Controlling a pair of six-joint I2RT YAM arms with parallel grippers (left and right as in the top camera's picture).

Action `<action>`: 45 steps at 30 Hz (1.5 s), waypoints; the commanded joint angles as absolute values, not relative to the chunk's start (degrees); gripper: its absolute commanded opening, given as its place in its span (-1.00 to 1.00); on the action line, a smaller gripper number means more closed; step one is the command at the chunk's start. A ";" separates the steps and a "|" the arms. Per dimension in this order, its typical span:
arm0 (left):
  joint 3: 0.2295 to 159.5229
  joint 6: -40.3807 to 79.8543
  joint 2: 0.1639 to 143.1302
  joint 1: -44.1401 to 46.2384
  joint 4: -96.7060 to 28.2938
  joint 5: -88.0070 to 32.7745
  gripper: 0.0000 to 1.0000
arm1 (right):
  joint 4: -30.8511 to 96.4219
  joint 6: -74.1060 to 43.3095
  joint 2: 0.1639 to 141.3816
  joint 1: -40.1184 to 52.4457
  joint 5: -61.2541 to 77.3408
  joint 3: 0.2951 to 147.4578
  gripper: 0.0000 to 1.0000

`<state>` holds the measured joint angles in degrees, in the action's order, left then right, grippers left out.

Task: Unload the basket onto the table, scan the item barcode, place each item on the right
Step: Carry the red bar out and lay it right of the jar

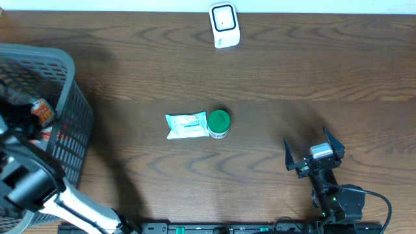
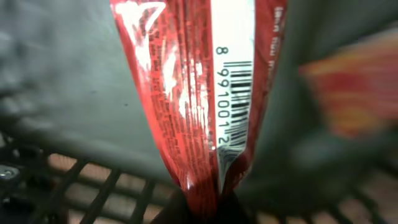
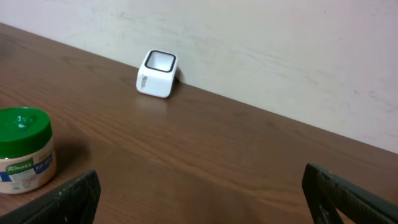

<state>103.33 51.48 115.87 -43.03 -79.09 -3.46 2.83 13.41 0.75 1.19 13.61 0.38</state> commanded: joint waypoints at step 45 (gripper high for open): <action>117.93 29.41 130.69 46.57 -63.07 -2.52 -0.85 | 3.07 12.67 0.91 0.84 13.58 0.32 0.99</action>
<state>117.78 33.28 128.05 45.19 -63.51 -3.84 2.83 13.41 0.91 1.17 13.61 0.38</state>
